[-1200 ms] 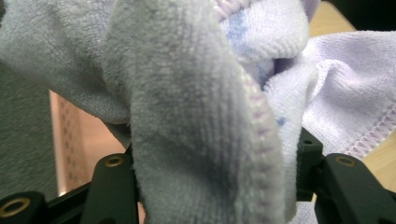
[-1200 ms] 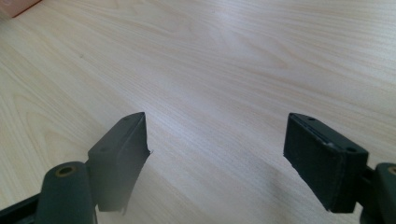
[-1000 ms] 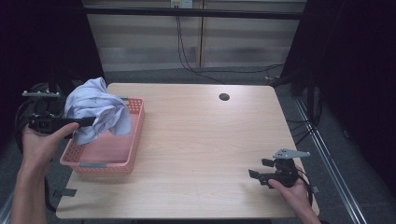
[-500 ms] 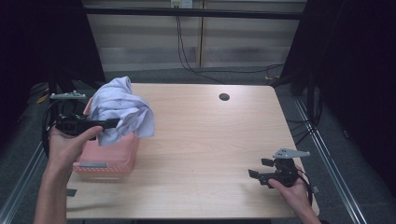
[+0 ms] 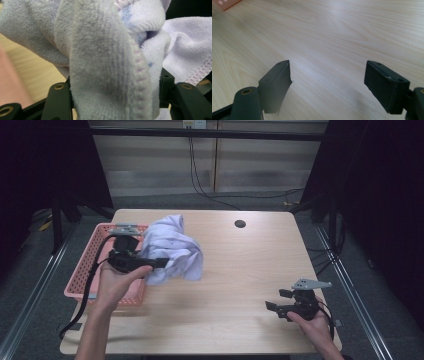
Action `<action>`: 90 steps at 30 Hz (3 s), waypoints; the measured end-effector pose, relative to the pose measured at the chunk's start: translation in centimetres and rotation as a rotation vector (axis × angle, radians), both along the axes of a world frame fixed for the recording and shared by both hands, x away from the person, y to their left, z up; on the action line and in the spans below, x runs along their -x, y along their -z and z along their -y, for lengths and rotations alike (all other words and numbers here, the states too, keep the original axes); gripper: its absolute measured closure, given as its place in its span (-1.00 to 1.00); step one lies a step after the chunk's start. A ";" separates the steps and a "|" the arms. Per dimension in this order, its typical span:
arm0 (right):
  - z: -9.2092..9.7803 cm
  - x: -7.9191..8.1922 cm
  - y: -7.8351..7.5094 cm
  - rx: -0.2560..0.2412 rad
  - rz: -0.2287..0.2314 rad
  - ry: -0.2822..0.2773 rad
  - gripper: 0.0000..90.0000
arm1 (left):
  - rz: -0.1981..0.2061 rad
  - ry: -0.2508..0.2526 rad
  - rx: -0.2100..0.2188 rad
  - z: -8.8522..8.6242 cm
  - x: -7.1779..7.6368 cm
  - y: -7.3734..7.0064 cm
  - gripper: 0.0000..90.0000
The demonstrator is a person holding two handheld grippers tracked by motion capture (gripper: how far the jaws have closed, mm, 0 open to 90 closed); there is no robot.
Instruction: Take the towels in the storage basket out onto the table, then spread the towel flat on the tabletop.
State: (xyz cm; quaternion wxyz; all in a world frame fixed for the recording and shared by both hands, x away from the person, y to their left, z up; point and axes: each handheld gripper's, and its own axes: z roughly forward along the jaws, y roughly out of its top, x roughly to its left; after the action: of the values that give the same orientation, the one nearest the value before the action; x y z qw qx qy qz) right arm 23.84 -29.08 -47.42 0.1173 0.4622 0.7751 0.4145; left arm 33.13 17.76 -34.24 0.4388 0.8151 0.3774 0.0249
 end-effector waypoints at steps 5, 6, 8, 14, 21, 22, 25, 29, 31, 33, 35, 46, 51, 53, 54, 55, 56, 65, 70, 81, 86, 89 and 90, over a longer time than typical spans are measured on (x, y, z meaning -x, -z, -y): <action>0.0 0.0 0.0 0.000 0.000 0.002 -0.53 | -0.035 0.098 -0.017 4.0 0.8 2.2 -0.07; 0.0 0.0 0.0 0.000 0.000 -0.001 -0.53 | -0.049 0.121 -0.027 5.0 1.0 3.2 -0.08; 0.0 0.0 0.0 0.000 0.001 -0.003 -0.53 | -0.069 0.134 -0.042 6.0 1.0 4.6 -0.09; 0.0 0.0 0.1 0.003 0.004 -0.009 -0.53 | -0.141 0.184 -0.132 8.9 1.0 9.7 -0.11; -0.3 0.0 0.1 0.010 -0.006 -0.009 -0.53 | -0.111 0.227 -0.129 10.2 1.3 12.4 -0.41; -0.4 0.0 0.1 0.008 -0.002 -0.009 -0.53 | -0.102 0.224 -0.122 10.0 1.2 12.3 -0.44; -0.6 0.0 -0.1 -0.004 0.007 -0.023 -0.53 | -0.109 0.206 -0.064 9.1 1.4 12.0 -0.56; -1.1 0.0 -0.2 -0.004 0.001 -0.038 -0.53 | -0.129 0.182 -0.044 7.4 1.5 11.7 -0.62; -1.4 -0.1 -0.4 -0.004 0.009 -0.050 -0.52 | -0.118 0.154 -0.047 6.5 2.0 11.1 -0.59; -1.9 -0.2 -0.8 -0.003 0.013 -0.067 -0.44 | -0.092 0.142 -0.050 5.8 2.7 10.4 -0.56; -2.4 -0.4 -1.0 -0.003 0.016 -0.094 -0.42 | -0.078 0.134 -0.041 5.2 3.3 9.8 -0.56; -6.4 -2.9 -2.7 -0.026 0.076 -0.218 0.23 | -0.027 0.128 0.098 3.4 7.6 9.5 0.27; -9.7 -5.2 -2.8 -0.030 0.083 -0.266 0.13 | 0.000 0.133 0.033 6.2 6.2 10.7 0.00; -10.6 -5.9 -2.8 -0.044 0.087 -0.266 0.01 | 0.013 0.139 0.018 7.2 5.6 10.9 -0.12; -11.2 -6.4 -2.7 -0.055 0.082 -0.275 -0.07 | 0.005 0.146 0.023 7.6 5.3 11.0 -0.13; -11.6 -6.8 -2.6 -0.058 0.078 -0.275 -0.20 | -0.002 0.142 0.034 8.0 5.2 11.1 -0.18; -12.0 -7.1 -2.5 -0.054 0.071 -0.275 -0.28 | 0.010 0.133 0.025 8.4 5.1 11.1 -0.17; -13.2 -8.6 -1.1 -0.036 0.033 -0.279 0.41 | 0.017 0.143 -0.005 9.2 4.4 12.7 0.66; -11.4 -8.8 -2.6 -0.099 0.070 -0.195 0.77 | 0.050 0.114 0.095 7.3 4.7 10.8 0.78; -4.2 -10.1 -6.6 -0.187 0.118 -0.013 0.80 | 0.149 0.088 0.203 4.4 5.6 6.4 0.84; -2.2 -10.7 -8.2 -0.200 0.148 0.044 0.81 | 0.200 0.076 0.258 3.1 5.6 3.9 0.87; -0.7 -11.3 -9.5 -0.174 0.177 0.114 0.82 | 0.243 0.050 0.288 1.6 5.8 2.2 0.89; -0.2 -11.5 -9.7 -0.189 0.174 0.125 0.82 | 0.261 0.040 0.277 1.0 5.9 1.7 0.89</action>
State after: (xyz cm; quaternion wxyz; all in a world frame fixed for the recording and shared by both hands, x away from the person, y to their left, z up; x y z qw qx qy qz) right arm 35.32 -28.90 -37.70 0.1657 0.4810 0.6893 0.5158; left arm 27.22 16.73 -35.90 0.5927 0.7439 0.3009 0.0696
